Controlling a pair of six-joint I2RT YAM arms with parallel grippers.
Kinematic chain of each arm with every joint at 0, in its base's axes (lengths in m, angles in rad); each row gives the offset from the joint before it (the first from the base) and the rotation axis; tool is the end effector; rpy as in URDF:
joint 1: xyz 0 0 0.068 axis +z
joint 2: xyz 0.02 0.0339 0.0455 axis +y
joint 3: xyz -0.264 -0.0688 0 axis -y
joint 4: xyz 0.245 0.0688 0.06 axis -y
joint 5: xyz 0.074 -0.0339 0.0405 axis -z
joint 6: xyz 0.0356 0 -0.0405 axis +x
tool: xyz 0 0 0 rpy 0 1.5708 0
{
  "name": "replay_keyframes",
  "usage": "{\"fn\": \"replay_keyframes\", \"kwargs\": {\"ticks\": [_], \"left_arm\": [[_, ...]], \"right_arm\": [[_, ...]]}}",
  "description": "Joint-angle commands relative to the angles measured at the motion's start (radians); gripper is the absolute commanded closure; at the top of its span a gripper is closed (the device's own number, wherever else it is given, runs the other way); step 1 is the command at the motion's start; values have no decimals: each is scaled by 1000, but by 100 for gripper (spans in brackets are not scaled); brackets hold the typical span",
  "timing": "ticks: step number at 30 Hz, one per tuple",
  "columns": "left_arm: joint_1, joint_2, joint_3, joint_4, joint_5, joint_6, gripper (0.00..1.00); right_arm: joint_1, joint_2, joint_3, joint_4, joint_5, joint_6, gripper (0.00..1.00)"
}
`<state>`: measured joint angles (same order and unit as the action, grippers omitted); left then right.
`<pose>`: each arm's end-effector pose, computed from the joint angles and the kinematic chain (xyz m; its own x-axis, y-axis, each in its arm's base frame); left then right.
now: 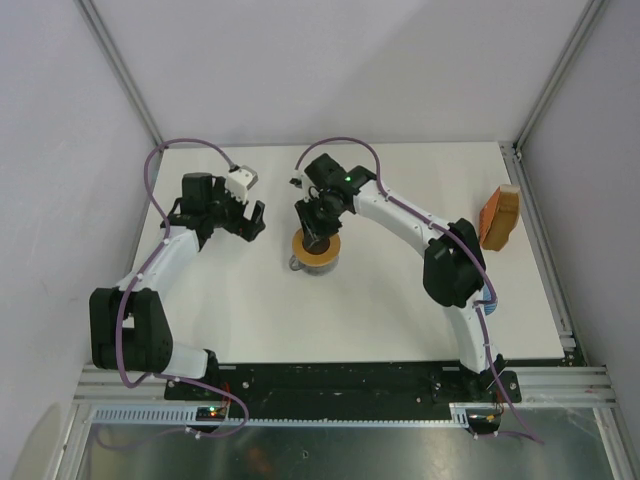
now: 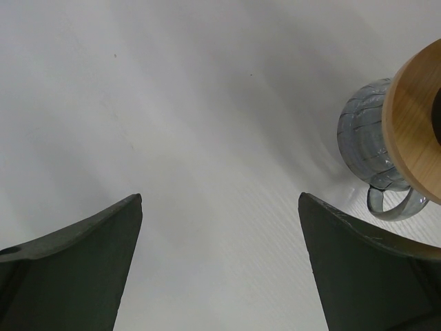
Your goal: Place the coffee filter in the dripper
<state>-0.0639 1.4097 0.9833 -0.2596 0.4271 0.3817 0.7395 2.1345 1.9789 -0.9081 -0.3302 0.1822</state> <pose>0.3063 -0.0344 0.2600 -0.4459 0.3683 -0.8158 0.5863 0.8089 0.0447 0.3355 0.3217 0.2638 -0.7717 -0.4720 -0.4262 -0.6243 0.6897 0.3667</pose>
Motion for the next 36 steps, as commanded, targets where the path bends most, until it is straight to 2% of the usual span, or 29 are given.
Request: {"fn": "replay_keyframes", "kwargs": {"ticks": [1, 9, 15, 18, 21, 24, 26, 29, 32, 36], "left_arm": [[6, -1, 19, -9, 30, -10, 0], [4, 1, 20, -19, 59, -5, 0], [5, -1, 23, -28, 69, -1, 0], [4, -5, 23, -30, 73, 0, 0], [4, -4, 27, -31, 80, -4, 0], [3, -2, 30, -31, 75, -14, 0], [3, -8, 29, -32, 75, -19, 0], [4, -30, 16, -33, 91, -7, 1], [4, -55, -7, -32, 126, 22, 6], [-1, -89, -63, -33, 210, 75, 12]], "right_arm": [[-2, -5, 51, -9, 1, -4, 63], [-4, -30, 105, 2, -9, -8, 46], [-9, -48, 161, -12, -1, -14, 44], [-14, -104, 144, -11, 51, -19, 39], [-28, -205, 92, 1, 163, -23, 27], [-58, -350, -24, 8, 295, -21, 6], [-90, -476, -158, 21, 438, -3, 2], [-192, -703, -406, 58, 615, 46, 1], [-430, -925, -653, 59, 527, 121, 1], [-741, -1099, -836, -34, 459, 135, 1]]}}
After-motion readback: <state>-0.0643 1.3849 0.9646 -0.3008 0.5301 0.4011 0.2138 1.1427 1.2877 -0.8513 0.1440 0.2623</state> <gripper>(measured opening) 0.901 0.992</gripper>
